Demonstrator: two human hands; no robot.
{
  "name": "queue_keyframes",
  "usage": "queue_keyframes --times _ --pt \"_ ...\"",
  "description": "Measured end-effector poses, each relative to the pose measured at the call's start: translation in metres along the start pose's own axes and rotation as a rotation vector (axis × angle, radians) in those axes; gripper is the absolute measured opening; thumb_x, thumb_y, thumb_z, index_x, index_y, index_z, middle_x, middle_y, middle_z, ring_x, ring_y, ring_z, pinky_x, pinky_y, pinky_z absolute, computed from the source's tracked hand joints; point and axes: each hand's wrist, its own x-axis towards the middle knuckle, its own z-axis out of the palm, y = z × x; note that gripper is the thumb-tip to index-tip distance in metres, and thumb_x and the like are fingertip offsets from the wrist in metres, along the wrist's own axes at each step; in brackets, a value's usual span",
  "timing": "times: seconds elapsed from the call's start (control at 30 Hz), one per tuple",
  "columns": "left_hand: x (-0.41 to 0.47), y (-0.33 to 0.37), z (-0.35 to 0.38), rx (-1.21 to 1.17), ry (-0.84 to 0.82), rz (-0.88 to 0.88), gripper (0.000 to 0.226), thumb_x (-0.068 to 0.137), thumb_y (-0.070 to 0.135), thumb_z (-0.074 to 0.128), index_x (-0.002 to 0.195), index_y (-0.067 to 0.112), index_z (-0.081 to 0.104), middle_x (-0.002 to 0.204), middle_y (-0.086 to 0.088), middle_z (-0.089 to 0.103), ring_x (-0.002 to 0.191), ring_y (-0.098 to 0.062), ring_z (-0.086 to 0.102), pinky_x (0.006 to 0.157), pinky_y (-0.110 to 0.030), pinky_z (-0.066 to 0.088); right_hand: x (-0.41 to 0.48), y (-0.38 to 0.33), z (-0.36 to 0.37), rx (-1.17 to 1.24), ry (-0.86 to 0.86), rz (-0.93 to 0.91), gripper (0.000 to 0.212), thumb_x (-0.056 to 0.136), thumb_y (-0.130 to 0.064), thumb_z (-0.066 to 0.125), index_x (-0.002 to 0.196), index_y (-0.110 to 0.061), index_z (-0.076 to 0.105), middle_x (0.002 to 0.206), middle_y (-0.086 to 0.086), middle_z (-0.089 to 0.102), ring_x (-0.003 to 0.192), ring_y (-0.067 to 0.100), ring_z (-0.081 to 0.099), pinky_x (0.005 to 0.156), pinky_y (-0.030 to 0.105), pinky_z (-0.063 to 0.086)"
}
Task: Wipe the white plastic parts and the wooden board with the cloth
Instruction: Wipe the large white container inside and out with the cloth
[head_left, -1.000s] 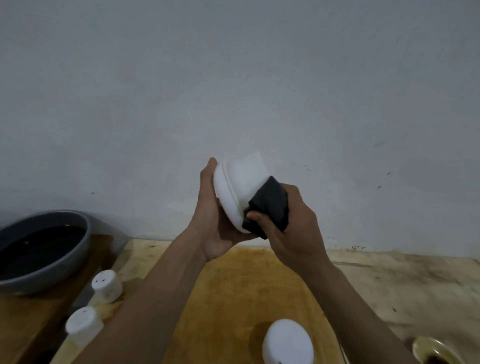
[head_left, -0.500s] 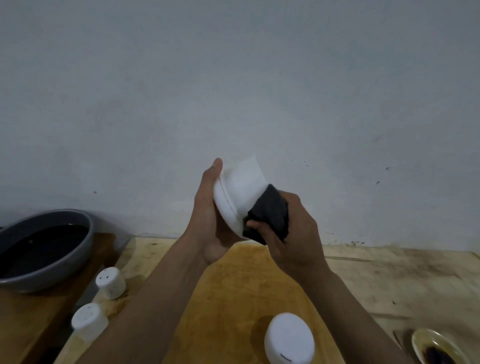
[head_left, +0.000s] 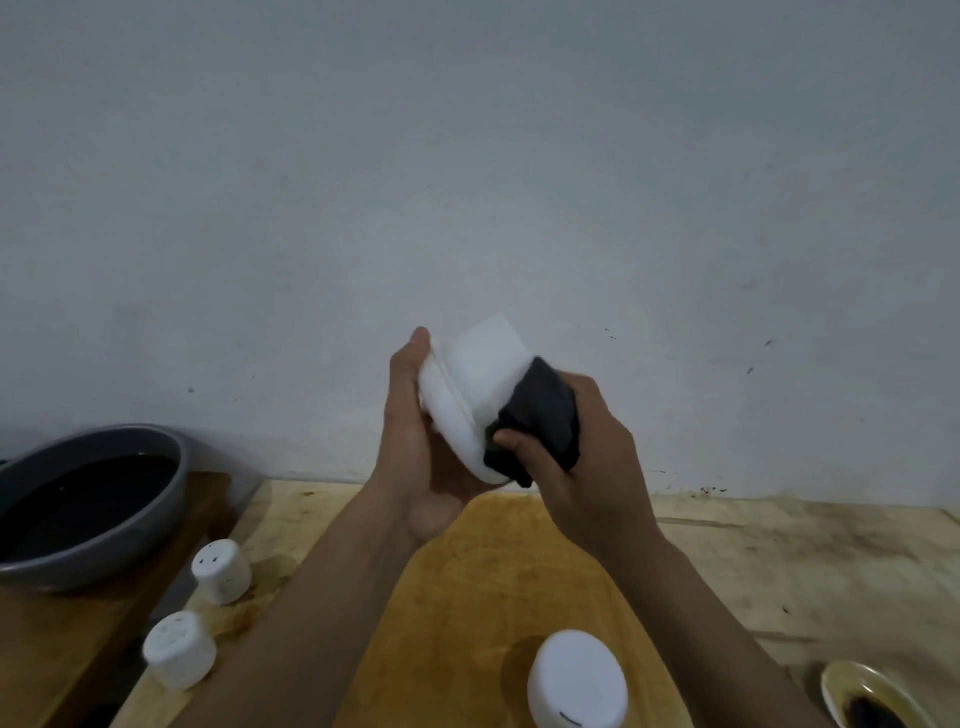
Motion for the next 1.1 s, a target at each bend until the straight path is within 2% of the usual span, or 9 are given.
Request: queue_keyframes --times 0.17,0.33,0.47,0.53,0.6,0.67,0.73,0.87,1.1 --pt "-0.002 0.0 -0.005 0.046 0.057 -0.143 0.091 0.072 0.091 0.048 0.112 0.016 0.079 0.116 -0.018 0.076 0.11 -0.04 0.067 0.094 -0.06 0.052 -0.006 0.002 -0.004 -0.016 -0.03 -0.003 0.029 0.084 -0.047 0.067 0.106 -0.046 0.048 0.09 -0.029 0.061 0.086 -0.012 0.06 0.066 0.004 0.044" --pt "0.005 -0.019 -0.015 0.385 0.033 0.34 0.121 0.051 0.091 0.071 0.154 0.046 0.026 0.143 0.003 0.057 0.124 -0.019 0.064 0.087 -0.034 0.06 0.006 -0.008 -0.009 0.102 -0.046 0.126 0.028 0.081 -0.052 0.063 0.103 -0.038 0.054 0.089 -0.021 0.064 0.077 0.005 0.065 0.058 0.016 0.051" --pt "0.0 -0.001 -0.004 0.157 -0.016 0.165 0.083 0.074 0.064 0.07 0.141 0.016 0.058 0.129 -0.016 0.069 0.113 -0.032 0.069 0.091 -0.041 0.056 0.007 -0.012 -0.011 0.027 -0.108 0.06 0.038 0.08 -0.052 0.07 0.11 -0.049 0.046 0.096 -0.032 0.06 0.089 -0.007 0.061 0.066 0.01 0.049" --pt "-0.004 0.006 0.0 -0.069 -0.081 0.013 0.074 0.082 0.065 0.061 0.127 0.009 0.071 0.12 -0.016 0.073 0.104 -0.033 0.071 0.102 -0.043 0.048 0.004 -0.01 -0.013 -0.064 -0.173 0.005 0.047 0.08 -0.049 0.074 0.113 -0.058 0.042 0.104 -0.041 0.055 0.096 -0.015 0.056 0.073 0.004 0.045" --pt "-0.004 0.009 -0.004 -0.109 -0.049 -0.007 0.072 0.086 0.072 0.053 0.119 0.013 0.077 0.113 -0.015 0.076 0.092 -0.034 0.076 0.091 -0.046 0.057 0.004 -0.008 -0.017 -0.101 -0.198 -0.014 0.049 0.08 -0.052 0.073 0.115 -0.062 0.04 0.108 -0.044 0.052 0.098 -0.015 0.055 0.076 0.005 0.045" --pt "-0.003 0.007 -0.002 -0.032 -0.013 -0.022 0.077 0.084 0.08 0.047 0.114 0.016 0.078 0.104 -0.014 0.079 0.087 -0.032 0.078 0.08 -0.048 0.061 0.008 -0.008 -0.02 -0.061 -0.181 0.02 0.039 0.082 -0.05 0.072 0.11 -0.052 0.045 0.104 -0.039 0.056 0.093 -0.009 0.059 0.071 0.01 0.049" --pt "-0.004 0.003 0.005 0.172 0.042 0.05 0.094 0.072 0.091 0.047 0.131 0.021 0.07 0.12 -0.01 0.075 0.105 -0.03 0.074 0.093 -0.052 0.057 0.014 -0.006 -0.022 0.052 -0.12 0.119 0.029 0.083 -0.043 0.071 0.104 -0.043 0.052 0.094 -0.024 0.063 0.08 0.004 0.065 0.063 0.02 0.053" --pt "0.002 -0.008 0.005 0.571 0.008 0.479 0.108 0.054 0.095 0.063 0.147 0.055 0.024 0.146 0.005 0.05 0.126 -0.017 0.061 0.103 -0.044 0.054 0.021 -0.007 -0.023 0.122 -0.077 0.179 0.021 0.086 -0.034 0.071 0.103 -0.03 0.059 0.085 -0.011 0.066 0.072 0.012 0.066 0.059 0.027 0.053" --pt "0.01 0.0 0.001 0.365 -0.004 0.279 0.097 0.069 0.089 0.052 0.141 0.024 0.056 0.128 -0.01 0.071 0.116 -0.028 0.07 0.094 -0.048 0.059 0.014 -0.005 -0.022 0.001 -0.13 0.082 0.039 0.084 -0.045 0.071 0.112 -0.05 0.045 0.102 -0.03 0.059 0.087 0.001 0.063 0.065 0.013 0.051"
